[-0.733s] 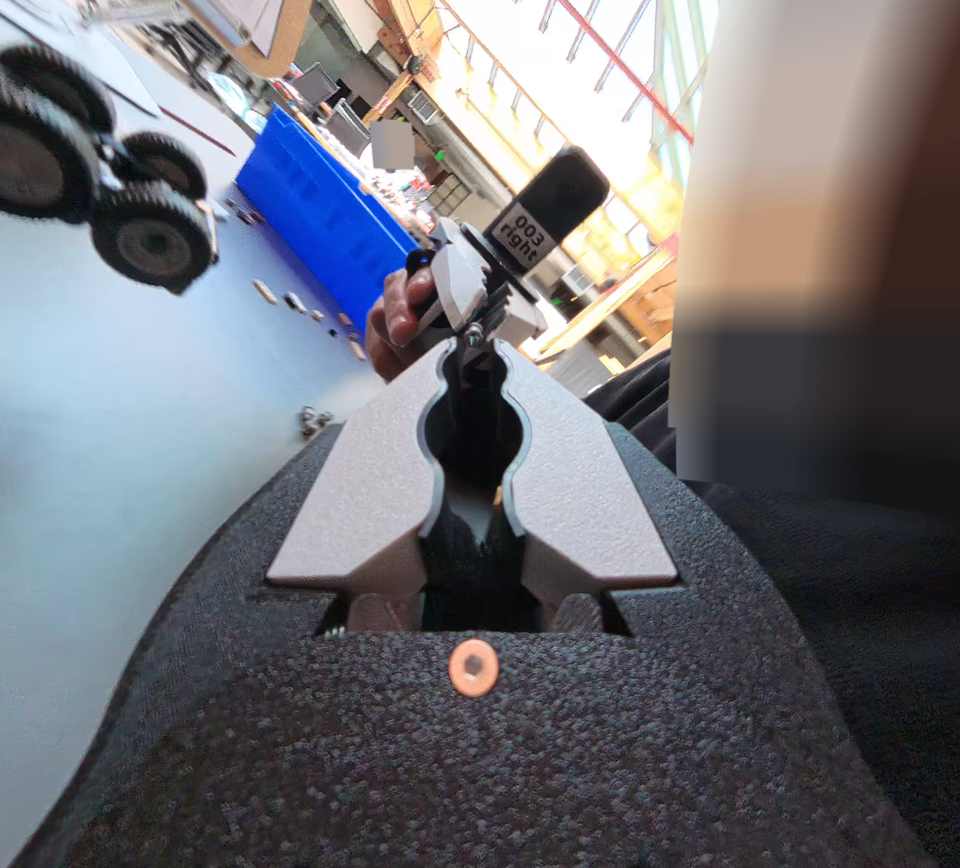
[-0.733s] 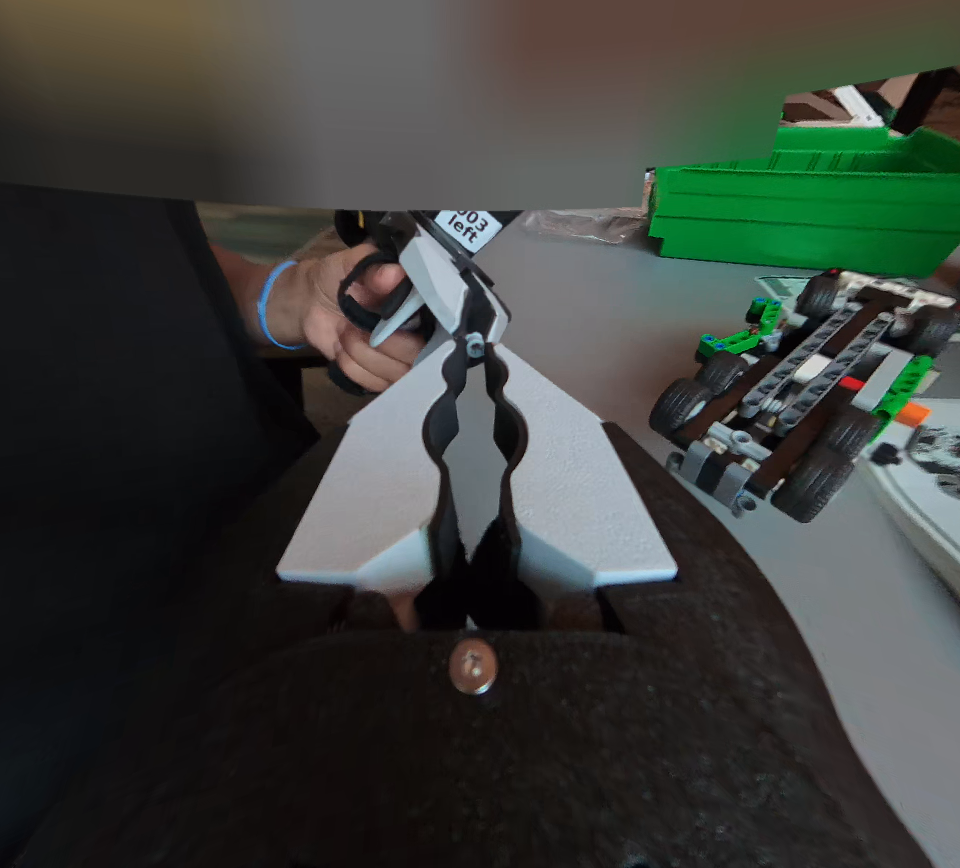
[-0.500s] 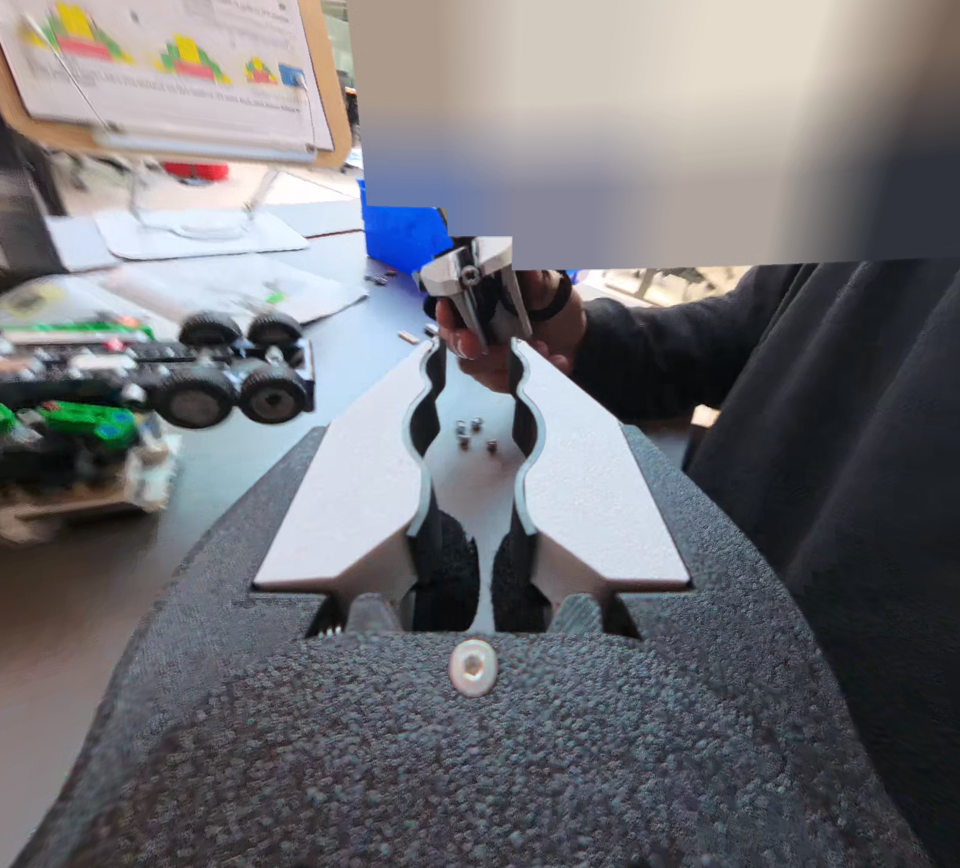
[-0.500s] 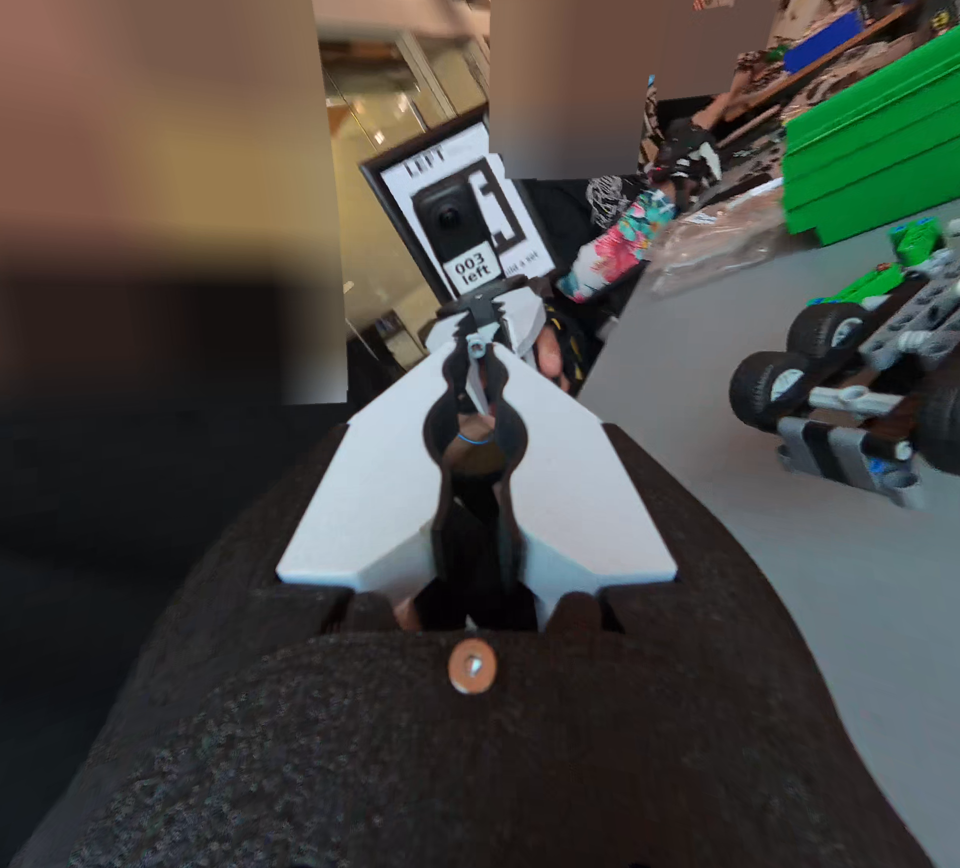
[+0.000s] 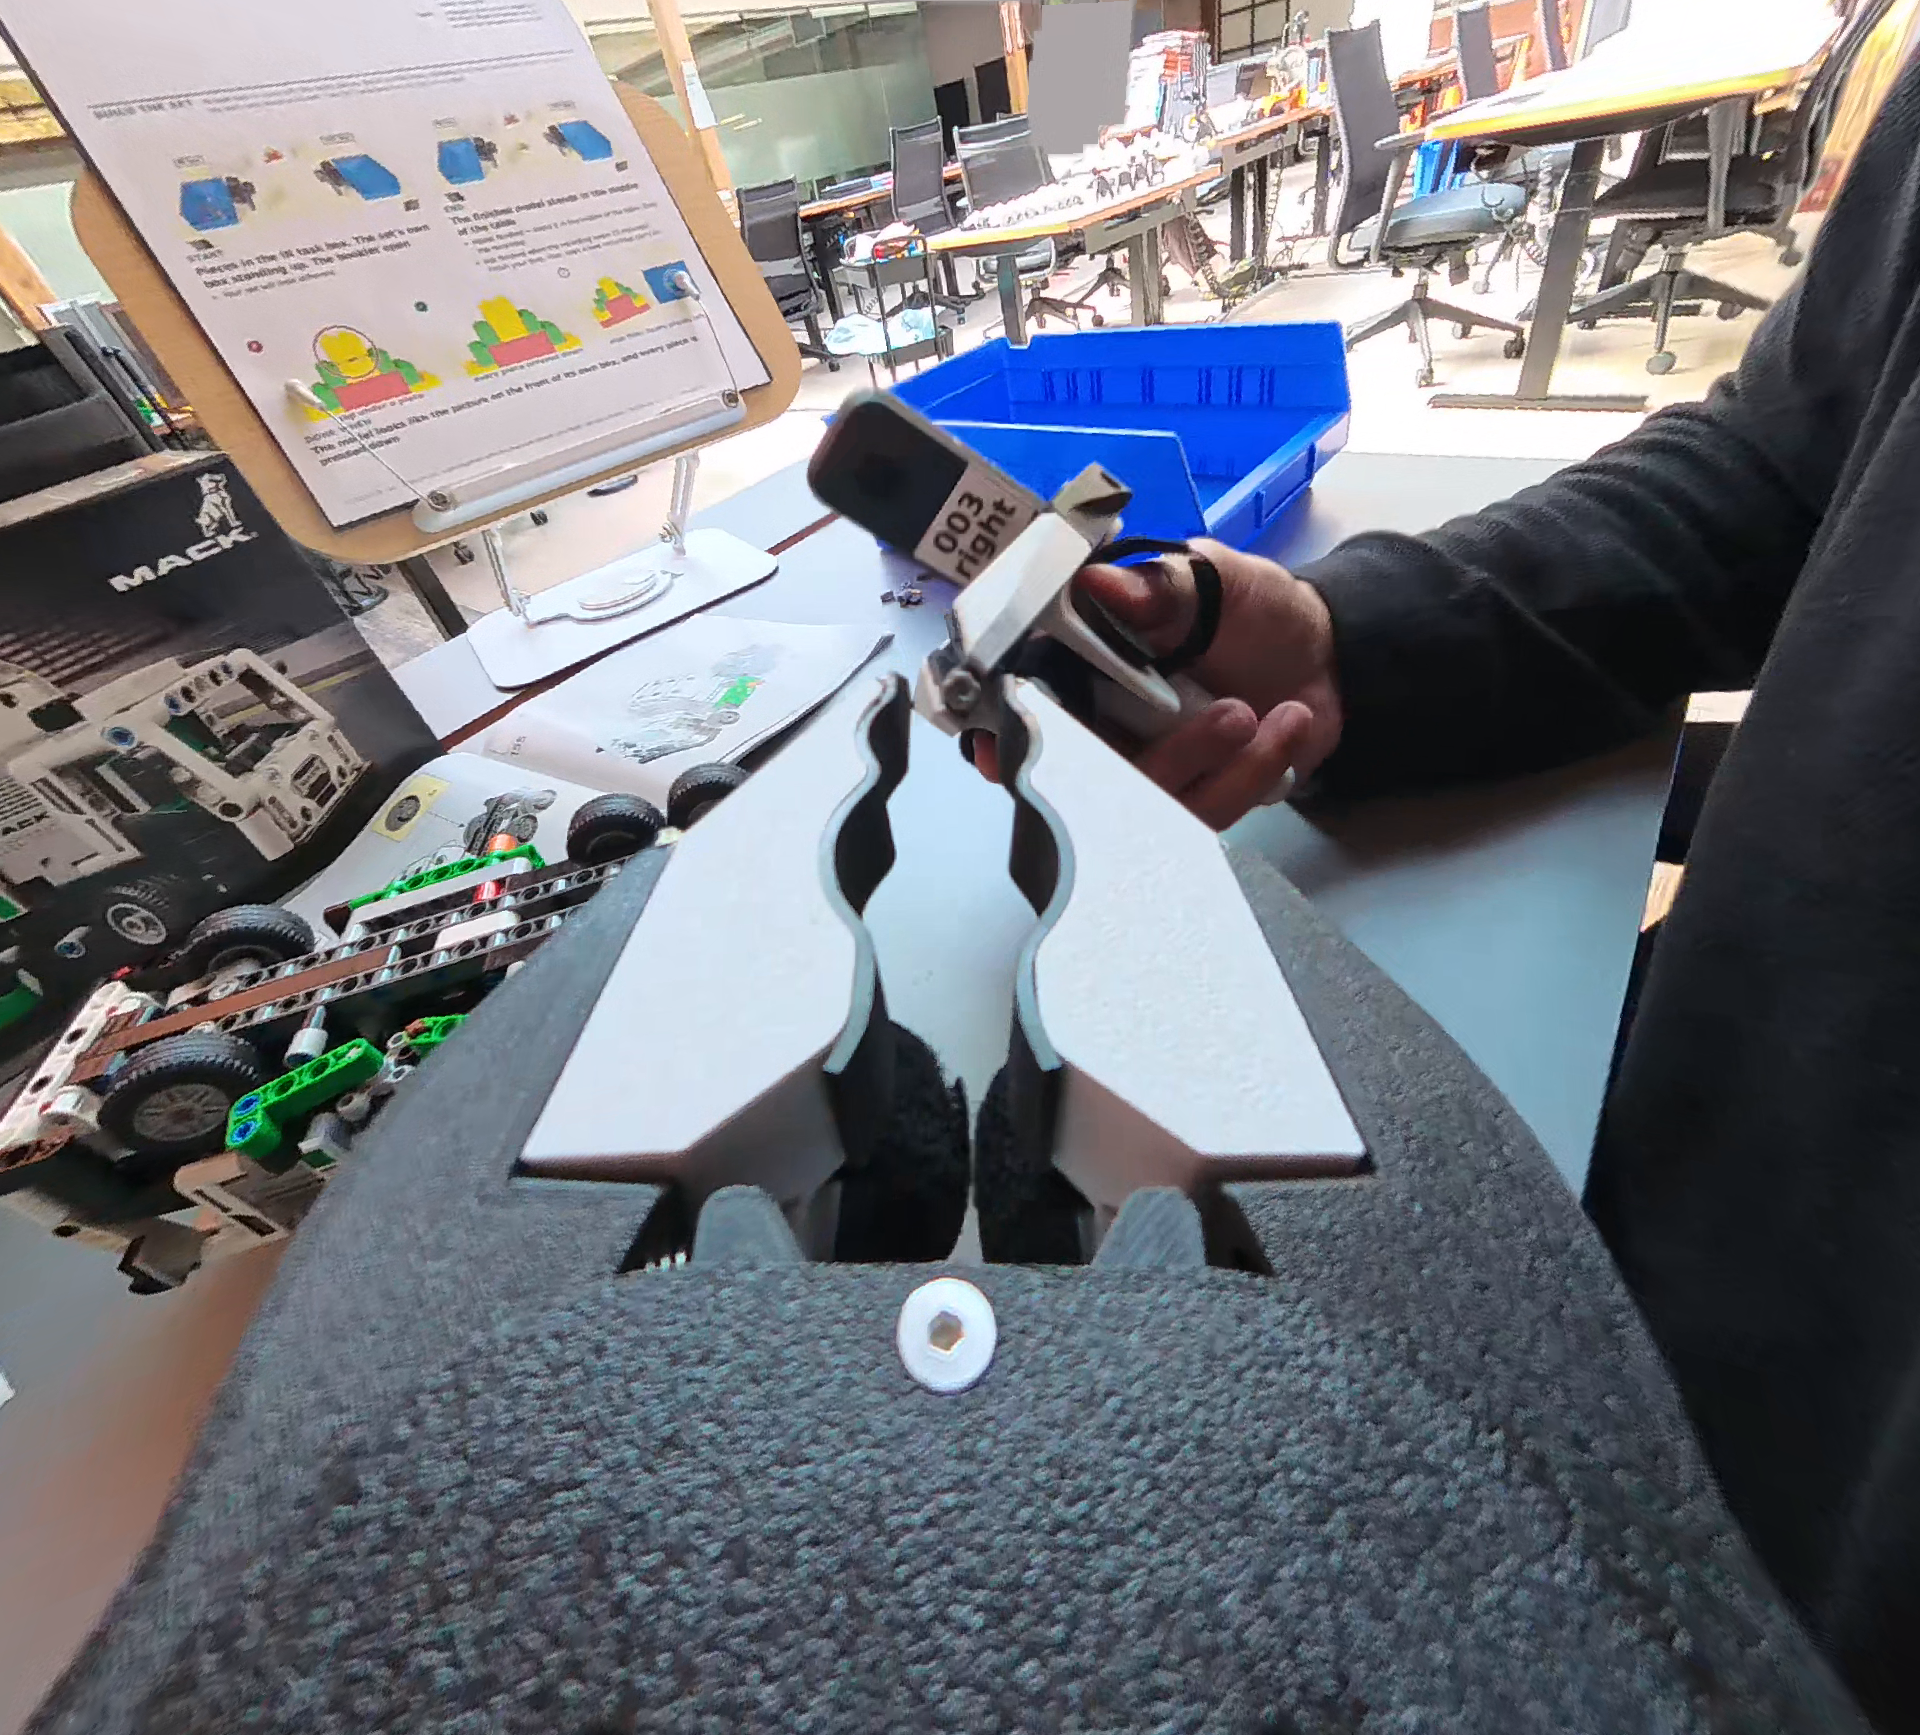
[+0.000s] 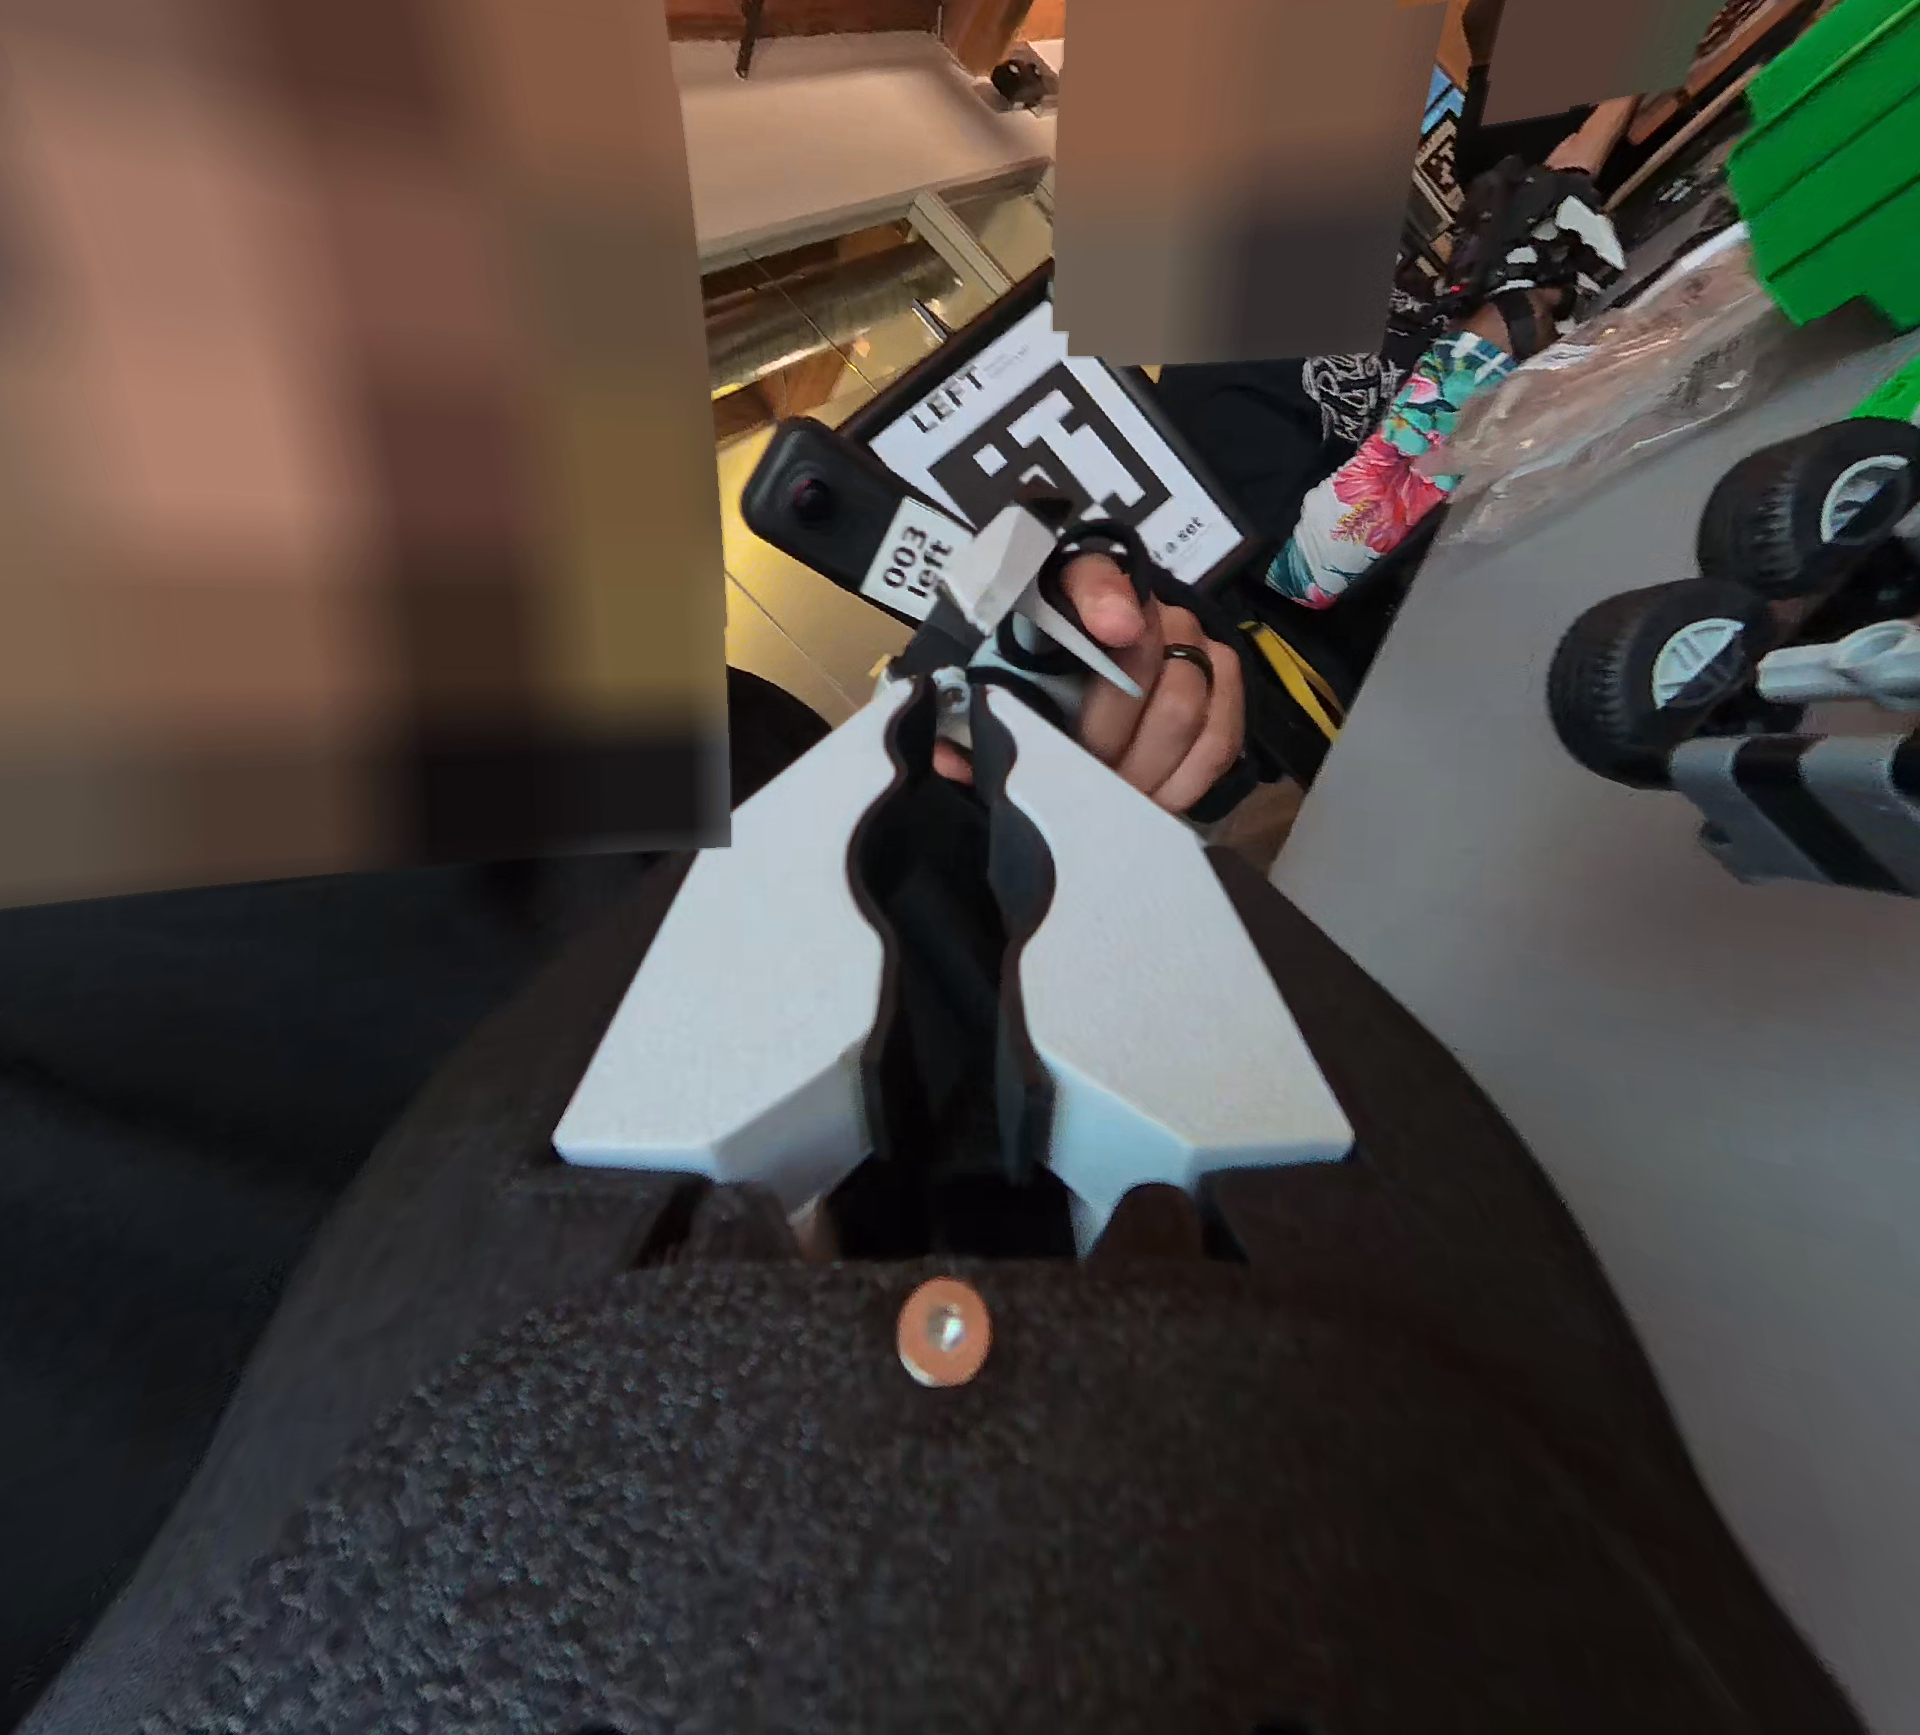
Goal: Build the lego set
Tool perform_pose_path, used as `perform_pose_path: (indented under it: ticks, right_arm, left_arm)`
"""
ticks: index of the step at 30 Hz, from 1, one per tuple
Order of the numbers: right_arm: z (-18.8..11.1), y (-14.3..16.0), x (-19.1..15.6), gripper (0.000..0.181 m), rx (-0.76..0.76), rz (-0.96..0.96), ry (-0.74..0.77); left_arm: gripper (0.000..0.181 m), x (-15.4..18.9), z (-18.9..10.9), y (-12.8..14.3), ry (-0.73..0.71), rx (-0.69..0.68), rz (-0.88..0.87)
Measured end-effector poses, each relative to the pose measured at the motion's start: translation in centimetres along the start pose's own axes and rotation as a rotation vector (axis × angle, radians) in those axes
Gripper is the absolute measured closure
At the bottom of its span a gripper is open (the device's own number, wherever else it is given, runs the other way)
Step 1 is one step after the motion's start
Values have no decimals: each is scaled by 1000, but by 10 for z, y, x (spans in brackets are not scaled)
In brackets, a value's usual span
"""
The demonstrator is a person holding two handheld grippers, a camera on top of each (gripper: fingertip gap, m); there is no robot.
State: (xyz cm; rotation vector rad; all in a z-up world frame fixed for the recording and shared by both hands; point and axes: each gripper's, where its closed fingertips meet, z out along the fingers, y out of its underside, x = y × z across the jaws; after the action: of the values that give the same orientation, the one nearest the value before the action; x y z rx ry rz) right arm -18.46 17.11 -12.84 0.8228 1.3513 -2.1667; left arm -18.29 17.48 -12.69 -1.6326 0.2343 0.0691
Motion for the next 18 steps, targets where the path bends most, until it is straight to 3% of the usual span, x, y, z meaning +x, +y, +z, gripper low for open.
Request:
perform_pose_path:
  ticks: [18]
  right_arm:
    - [-21, 25, 64, 176, -406, -413, 667]
  left_arm:
    - [176, -9, 11, 70, -187, -372, 486]
